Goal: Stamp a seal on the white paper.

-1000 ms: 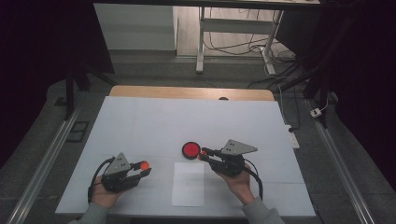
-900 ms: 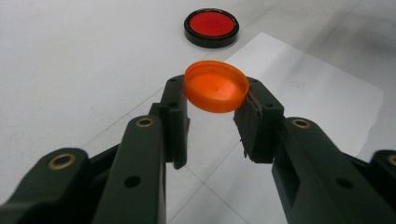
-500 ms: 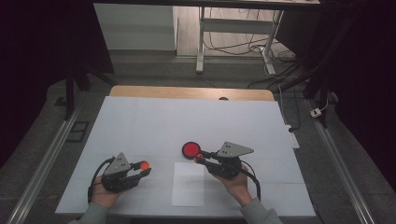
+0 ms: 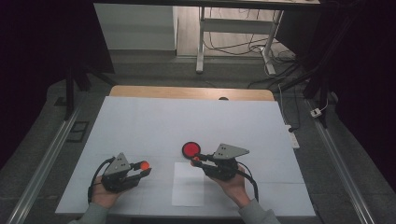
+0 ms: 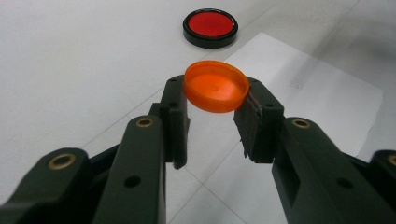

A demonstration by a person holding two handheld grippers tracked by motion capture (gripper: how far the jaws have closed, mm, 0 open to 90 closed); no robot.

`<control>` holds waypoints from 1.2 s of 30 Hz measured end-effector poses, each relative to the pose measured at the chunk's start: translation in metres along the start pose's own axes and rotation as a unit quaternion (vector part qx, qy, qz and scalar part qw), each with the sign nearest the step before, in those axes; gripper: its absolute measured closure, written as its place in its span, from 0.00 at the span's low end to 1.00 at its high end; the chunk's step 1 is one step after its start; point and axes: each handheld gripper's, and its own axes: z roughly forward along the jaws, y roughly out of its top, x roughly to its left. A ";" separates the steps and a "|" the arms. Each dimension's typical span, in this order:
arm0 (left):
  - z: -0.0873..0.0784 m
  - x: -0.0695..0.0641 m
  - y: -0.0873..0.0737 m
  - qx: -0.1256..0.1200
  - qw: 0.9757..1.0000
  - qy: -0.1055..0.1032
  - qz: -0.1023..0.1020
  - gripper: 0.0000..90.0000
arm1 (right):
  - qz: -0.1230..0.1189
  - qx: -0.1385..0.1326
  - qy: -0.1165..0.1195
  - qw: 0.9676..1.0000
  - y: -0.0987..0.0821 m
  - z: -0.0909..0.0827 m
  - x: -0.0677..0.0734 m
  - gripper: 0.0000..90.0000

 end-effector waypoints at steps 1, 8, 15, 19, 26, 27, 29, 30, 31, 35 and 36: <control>0.000 0.000 0.000 0.000 1.000 0.000 -0.001 0.72 | 0.000 0.002 0.001 1.000 0.000 0.000 0.001 0.82; 0.000 0.000 0.000 -0.001 1.000 0.000 -0.001 0.72 | -0.004 0.007 0.010 1.000 -0.001 0.004 0.005 0.82; 0.000 0.000 0.000 -0.001 1.000 0.000 0.000 0.72 | -0.009 0.018 0.017 1.000 -0.005 0.009 0.011 0.82; 0.000 0.000 0.000 0.000 1.000 -0.001 0.000 0.72 | -0.011 0.027 0.019 0.999 -0.007 0.011 0.012 0.82; 0.000 0.000 0.000 -0.001 1.000 0.000 -0.001 0.72 | -0.012 0.042 0.020 0.999 -0.015 0.014 0.013 0.82; 0.000 0.000 0.000 -0.001 1.000 0.000 -0.001 0.72 | -0.013 0.048 0.022 0.999 -0.016 0.014 0.013 0.82; 0.000 0.000 0.000 -0.001 1.000 -0.001 -0.001 0.72 | -0.016 0.054 0.021 0.998 -0.017 0.016 0.014 0.82; 0.000 0.000 0.000 -0.001 1.000 -0.001 -0.001 0.72 | -0.018 0.059 0.021 0.998 -0.018 0.016 0.015 0.82; 0.000 0.000 0.000 -0.001 1.000 -0.001 -0.001 0.72 | -0.020 0.060 0.021 0.998 -0.019 0.017 0.016 0.82; 0.000 0.000 0.000 -0.001 1.000 -0.001 0.000 0.72 | -0.027 0.072 0.022 0.997 -0.022 0.021 0.018 0.82; 0.000 0.000 0.000 -0.001 1.000 -0.001 0.000 0.72 | -0.028 0.076 0.021 0.996 -0.023 0.022 0.018 0.82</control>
